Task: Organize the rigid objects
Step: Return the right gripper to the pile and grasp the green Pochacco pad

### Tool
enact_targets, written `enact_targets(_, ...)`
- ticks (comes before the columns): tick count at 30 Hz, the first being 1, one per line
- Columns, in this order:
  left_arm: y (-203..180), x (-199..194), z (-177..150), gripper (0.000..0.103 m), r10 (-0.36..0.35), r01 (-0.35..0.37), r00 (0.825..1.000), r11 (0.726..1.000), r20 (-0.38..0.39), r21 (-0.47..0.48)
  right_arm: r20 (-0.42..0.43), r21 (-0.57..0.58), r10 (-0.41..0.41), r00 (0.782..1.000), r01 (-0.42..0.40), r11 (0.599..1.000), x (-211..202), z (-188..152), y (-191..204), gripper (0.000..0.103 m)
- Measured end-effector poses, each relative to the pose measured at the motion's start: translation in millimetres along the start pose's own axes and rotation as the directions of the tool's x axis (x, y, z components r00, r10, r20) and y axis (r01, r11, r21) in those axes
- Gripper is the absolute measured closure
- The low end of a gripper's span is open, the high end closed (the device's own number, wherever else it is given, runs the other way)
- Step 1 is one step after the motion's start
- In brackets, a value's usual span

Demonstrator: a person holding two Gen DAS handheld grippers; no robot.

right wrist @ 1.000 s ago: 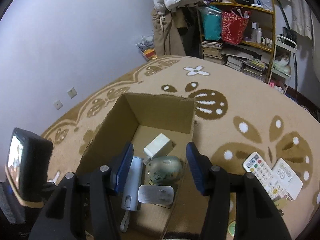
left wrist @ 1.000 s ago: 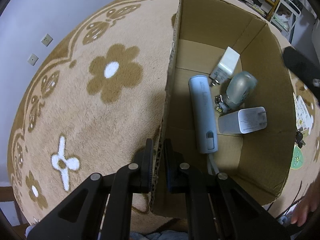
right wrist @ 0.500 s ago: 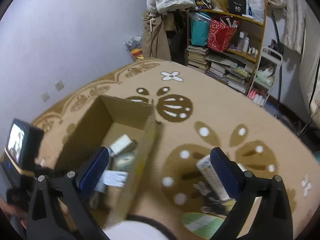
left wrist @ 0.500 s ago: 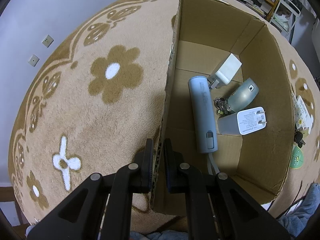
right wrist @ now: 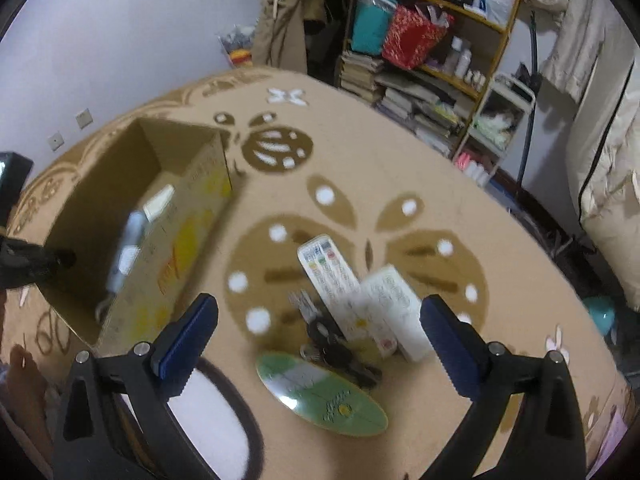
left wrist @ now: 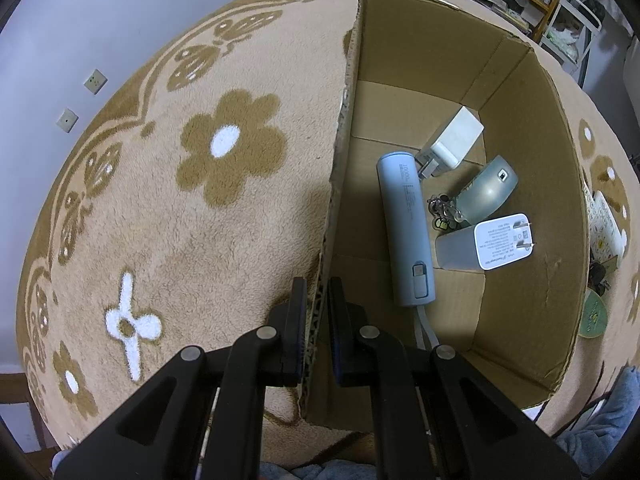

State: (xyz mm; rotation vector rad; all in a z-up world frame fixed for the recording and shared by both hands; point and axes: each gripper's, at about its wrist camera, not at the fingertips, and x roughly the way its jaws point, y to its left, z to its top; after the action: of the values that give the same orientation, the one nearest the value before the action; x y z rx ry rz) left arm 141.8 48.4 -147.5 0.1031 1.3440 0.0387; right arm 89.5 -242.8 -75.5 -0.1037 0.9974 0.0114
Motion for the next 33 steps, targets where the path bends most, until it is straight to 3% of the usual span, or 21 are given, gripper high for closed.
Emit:
enact_targets(10,-1,-1,-1,0.093,0.007,-0.007,1.000,1.000,0.003,0.008,-0.133,0.161,0.153,0.979,-0.131,0.978,29,-34,-20,0.000)
enact_targets(13,-1,-1,0,0.093,0.008,-0.008,1.000,1.000,0.001,0.007,-0.157,0.235,0.158,0.975,-0.119,0.965,39,-44,-32,0.000)
enact_targets(18,-1,-1,-1,0.093,0.010,-0.010,1.000,1.000,0.002,0.010,-0.204,0.214,0.140,0.969,-0.096,0.972,53,-53,-39,0.000)
enact_targets(26,-2,-1,-1,0.093,0.017,-0.017,1.000,1.000,0.001,0.016,-0.252,0.287,0.229,0.940,-0.153,0.946,85,-60,-50,0.000)
enact_targets(33,-1,-2,-1,0.093,0.013,-0.013,1.000,1.000,0.001,0.014,-0.295,0.294,0.230,0.927,-0.141,0.945,101,-67,-53,0.000)
